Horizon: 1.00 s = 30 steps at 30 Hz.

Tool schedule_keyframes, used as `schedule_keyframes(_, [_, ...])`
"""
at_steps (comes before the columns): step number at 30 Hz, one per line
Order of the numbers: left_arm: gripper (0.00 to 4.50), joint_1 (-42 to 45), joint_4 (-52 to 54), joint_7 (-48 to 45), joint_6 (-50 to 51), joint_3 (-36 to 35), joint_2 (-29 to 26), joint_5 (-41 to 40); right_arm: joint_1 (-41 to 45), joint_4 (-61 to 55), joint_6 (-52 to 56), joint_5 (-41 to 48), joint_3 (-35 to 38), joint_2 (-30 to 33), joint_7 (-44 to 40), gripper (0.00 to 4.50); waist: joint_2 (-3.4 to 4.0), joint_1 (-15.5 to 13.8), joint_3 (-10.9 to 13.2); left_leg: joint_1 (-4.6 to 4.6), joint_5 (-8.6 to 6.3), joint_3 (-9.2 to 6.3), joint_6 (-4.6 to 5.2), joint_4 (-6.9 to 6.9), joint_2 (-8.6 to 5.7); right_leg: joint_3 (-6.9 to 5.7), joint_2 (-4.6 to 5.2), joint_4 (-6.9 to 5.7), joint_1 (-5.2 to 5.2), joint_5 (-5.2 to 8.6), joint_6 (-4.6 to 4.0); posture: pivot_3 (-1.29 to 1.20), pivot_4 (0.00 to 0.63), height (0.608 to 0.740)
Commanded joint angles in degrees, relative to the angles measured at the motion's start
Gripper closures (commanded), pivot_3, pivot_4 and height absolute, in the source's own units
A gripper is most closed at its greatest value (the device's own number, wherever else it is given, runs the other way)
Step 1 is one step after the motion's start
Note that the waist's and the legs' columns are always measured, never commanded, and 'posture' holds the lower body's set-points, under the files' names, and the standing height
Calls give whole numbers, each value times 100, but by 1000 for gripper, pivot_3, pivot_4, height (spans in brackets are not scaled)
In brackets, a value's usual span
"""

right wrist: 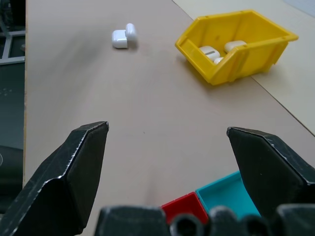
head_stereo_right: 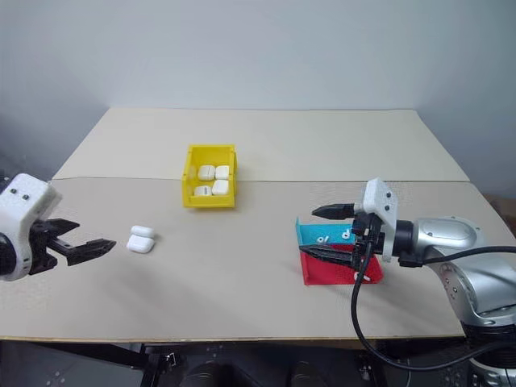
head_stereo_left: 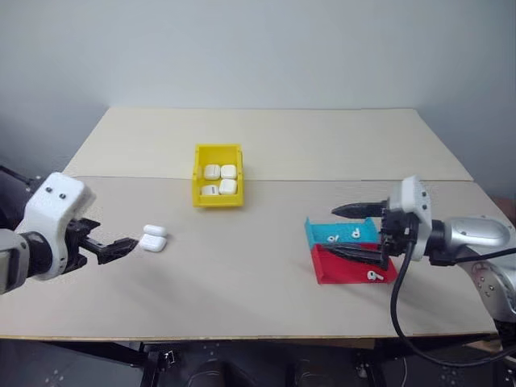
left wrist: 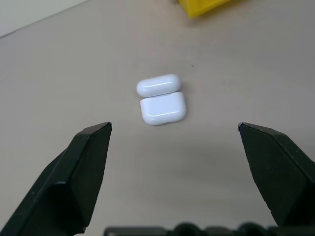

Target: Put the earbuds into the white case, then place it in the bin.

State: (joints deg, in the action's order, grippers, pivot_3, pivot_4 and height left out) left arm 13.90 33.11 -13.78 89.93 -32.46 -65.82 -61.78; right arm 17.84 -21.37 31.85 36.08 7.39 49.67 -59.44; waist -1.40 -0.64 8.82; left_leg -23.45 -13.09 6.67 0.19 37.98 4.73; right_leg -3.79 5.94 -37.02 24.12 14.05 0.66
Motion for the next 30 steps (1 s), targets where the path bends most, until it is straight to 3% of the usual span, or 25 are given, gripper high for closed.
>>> schedule_keyframes(1, [0,510,-496,476,257,700,48,95,60,-263,11,87,79,-64,124,43,0,11,0,0,1,2,-1,0,0,0,-1,-3,1,0,0,0,150,740])
schedule_keyframes(5, [0,1147,-787,823,257,1507,353,133,93,-313,-52,16,-37,-213,257,43,-9,-3,4,3,5,9,-8,-1,0,-2,-3,-3,-3,0,-1,0,150,740])
schedule_keyframes(13, [0,2828,-2703,2107,257,2802,944,-73,90,-400,-71,-32,-118,-346,352,43,-23,-9,11,-3,6,7,-10,-1,-6,-5,2,-2,-3,-1,0,0,150,740])
schedule_keyframes(21, [0,3393,-3779,2875,257,3545,1099,-779,131,-438,136,87,-12,-183,303,43,-24,0,12,-3,9,6,-13,-1,-6,-5,4,-8,0,-1,1,0,150,740])
schedule_keyframes(30, [0,3641,-4285,3524,257,3846,1585,-742,172,-433,268,246,77,12,250,43,-27,-7,13,-4,11,5,-16,0,-12,-8,10,-8,-2,-1,2,0,150,740])
